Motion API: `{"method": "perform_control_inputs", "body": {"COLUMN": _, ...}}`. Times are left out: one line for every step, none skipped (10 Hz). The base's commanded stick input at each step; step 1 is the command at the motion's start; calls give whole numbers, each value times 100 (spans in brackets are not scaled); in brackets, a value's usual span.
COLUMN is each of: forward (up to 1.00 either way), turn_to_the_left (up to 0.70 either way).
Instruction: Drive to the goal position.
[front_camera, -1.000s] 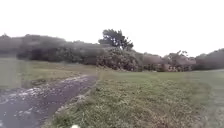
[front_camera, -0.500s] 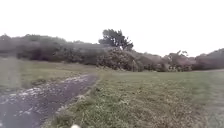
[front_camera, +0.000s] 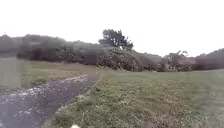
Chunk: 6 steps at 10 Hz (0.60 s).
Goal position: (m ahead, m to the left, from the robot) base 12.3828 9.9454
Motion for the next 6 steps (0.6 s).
{"method": "perform_control_inputs", "body": {"forward": 6, "turn_to_the_left": 0}}
{"method": "perform_control_inputs", "body": {"forward": 6, "turn_to_the_left": 0}}
{"method": "perform_control_inputs", "body": {"forward": 6, "turn_to_the_left": 0}}
{"method": "perform_control_inputs", "body": {"forward": 6, "turn_to_the_left": 4}}
{"method": "perform_control_inputs", "body": {"forward": 6, "turn_to_the_left": 10}}
{"method": "perform_control_inputs", "body": {"forward": 6, "turn_to_the_left": 12}}
